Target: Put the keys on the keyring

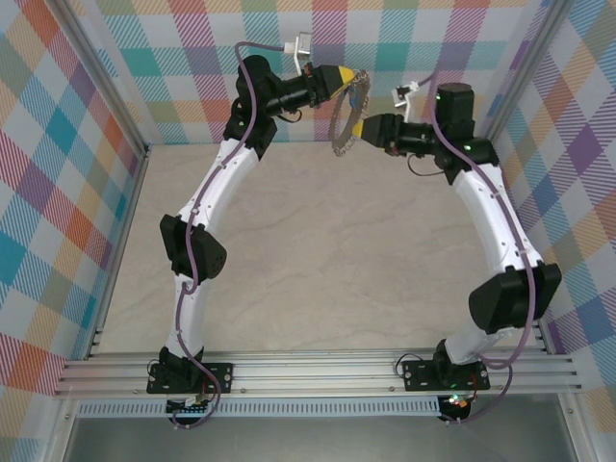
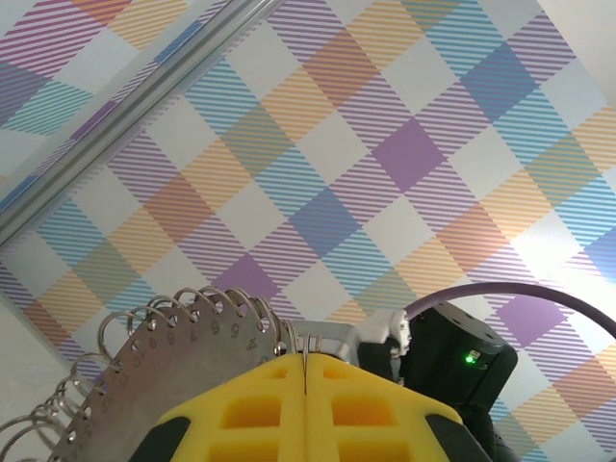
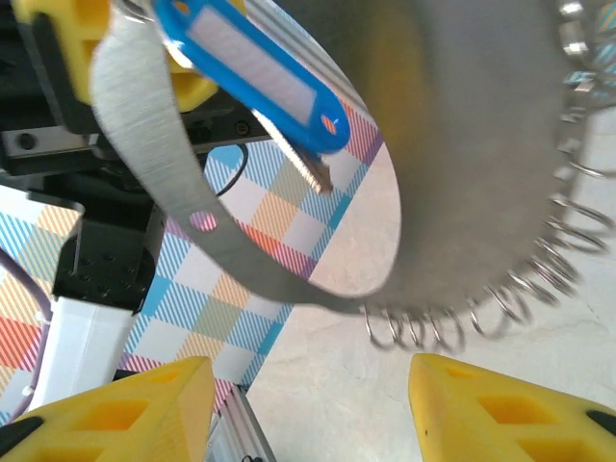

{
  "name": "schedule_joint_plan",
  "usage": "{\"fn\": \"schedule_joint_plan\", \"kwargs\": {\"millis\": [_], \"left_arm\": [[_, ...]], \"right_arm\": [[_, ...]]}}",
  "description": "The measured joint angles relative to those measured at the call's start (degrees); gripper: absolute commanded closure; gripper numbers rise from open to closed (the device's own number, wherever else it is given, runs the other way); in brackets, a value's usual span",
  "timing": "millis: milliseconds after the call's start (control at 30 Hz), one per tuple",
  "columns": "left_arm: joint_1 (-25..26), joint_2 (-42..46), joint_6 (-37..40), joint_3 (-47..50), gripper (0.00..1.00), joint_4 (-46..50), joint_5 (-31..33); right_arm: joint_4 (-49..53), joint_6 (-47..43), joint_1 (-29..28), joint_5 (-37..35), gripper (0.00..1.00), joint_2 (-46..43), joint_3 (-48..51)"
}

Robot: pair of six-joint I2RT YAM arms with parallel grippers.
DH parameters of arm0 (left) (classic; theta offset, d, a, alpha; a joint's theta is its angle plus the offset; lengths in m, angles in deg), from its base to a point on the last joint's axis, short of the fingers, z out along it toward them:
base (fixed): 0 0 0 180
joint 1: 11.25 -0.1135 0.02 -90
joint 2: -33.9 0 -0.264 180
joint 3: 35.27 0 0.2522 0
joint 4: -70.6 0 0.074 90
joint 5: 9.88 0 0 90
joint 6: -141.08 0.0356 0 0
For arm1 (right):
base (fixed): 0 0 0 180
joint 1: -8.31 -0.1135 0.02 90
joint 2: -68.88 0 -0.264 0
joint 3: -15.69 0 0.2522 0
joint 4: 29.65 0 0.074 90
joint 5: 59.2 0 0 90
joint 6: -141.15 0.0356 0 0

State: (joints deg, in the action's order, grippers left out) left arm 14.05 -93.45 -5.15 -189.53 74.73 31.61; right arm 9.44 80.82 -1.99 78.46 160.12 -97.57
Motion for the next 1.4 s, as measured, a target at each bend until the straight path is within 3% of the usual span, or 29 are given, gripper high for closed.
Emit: {"fn": "schedule_joint_plan", "kwargs": {"millis": [233, 433, 600, 800, 1400], "left_arm": [[0.00, 0.00, -0.11, 0.17, 1.00, -0.66, -0.07], [-0.11, 0.00, -0.13, 0.46, 1.00, -0.66, 0.02], [-0.11, 0.00, -0.11, 0.48, 1.00, -0.26, 0.44], [-0.11, 0.00, -0.15, 0.55, 1.00, 2.56, 2.75], [-0.11, 0.00, -5.99, 3.13, 1.00, 3.45, 7.13]], "right_arm": [[-6.93, 7.80, 2.47, -3.78, 0.47, -3.23, 0.33], [-21.33, 23.45, 2.47, -8.37, 0.52, 1.05, -0.52], [-26.84, 31.32, 2.12, -10.38, 0.58, 5.55, -2.40], [-29.59, 34.88, 0.50, -11.78, 0.68, 7.08, -4.37], [-31.74, 37.05, -0.68, -12.52, 0.71, 12.31, -10.16]]}}
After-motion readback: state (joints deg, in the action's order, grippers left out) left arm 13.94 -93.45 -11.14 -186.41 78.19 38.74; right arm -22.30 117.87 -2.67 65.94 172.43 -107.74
